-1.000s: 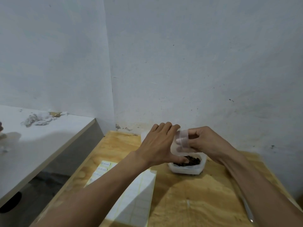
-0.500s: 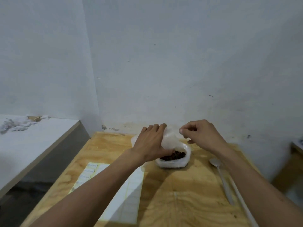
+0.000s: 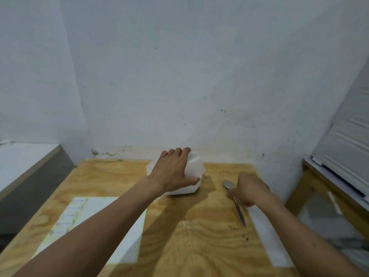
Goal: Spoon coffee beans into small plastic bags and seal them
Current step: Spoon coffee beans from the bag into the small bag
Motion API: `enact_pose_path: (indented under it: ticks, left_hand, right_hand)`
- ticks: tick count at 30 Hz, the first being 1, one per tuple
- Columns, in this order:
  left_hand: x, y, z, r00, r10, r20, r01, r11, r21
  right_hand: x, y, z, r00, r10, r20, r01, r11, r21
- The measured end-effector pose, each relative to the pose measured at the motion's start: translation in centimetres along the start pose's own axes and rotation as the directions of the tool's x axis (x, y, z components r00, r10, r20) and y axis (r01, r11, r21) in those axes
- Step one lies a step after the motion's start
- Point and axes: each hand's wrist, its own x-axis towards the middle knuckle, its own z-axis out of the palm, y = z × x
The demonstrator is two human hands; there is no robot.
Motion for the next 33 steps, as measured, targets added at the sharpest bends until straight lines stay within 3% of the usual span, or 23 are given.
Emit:
enact_pose_path:
  ticks: [4,8,11,14,21,26,30,31,33]
  left_hand:
    - [-0.2,-0.1,0.1,1.0,-0.007,0.011,0.007,1.0,-0.002]
    - [-0.7,-1.4,-0.6,0.998,-0.052,0.024,0.052,0.999,0.01]
    - [-1.2,-3.1,-1.4,0.994,-0.104,0.033,0.104,0.995,0.006]
    - [-1.9,-4.9,-2.1,0.987,-0.157,0.035,0.157,0.988,0.013]
    - [-3.8,-7.3,-2.6,0.967,-0.242,0.073,0.24,0.97,0.036]
    - [-4.4,-7.8,-2.7,0.964,-0.253,0.08,0.252,0.967,0.03]
    - [-4.3,-7.7,-2.4,0.965,-0.247,0.09,0.246,0.969,0.028]
    - [-4.3,-7.6,-2.3,0.966,-0.242,0.093,0.241,0.97,0.027]
    - [-4.2,-7.4,-2.0,0.967,-0.236,0.097,0.235,0.972,0.023]
  right_hand:
    - [0.0,-0.3,1.0,1.0,0.016,-0.009,-0.016,0.999,-0.031]
    - [0.1,-0.7,1.1,0.987,-0.013,-0.158,0.014,1.0,0.006]
    - [0.1,-1.3,-0.1,0.938,-0.114,-0.326,0.172,0.973,0.156]
    - [-0.3,-2.7,-1.8,0.88,-0.175,-0.441,0.341,0.879,0.332]
    - [-0.7,-6.0,-3.6,0.926,-0.267,-0.266,0.37,0.775,0.513]
    - [-0.2,-6.6,-3.7,0.936,-0.23,-0.268,0.352,0.537,0.767]
    - [0.1,-7.2,-3.3,0.962,-0.199,-0.189,0.241,0.284,0.928]
    - [0.2,-7.1,-3.1,0.958,-0.195,-0.208,0.256,0.267,0.929]
    - [0.3,-6.9,-2.7,0.938,-0.192,-0.288,0.34,0.348,0.874]
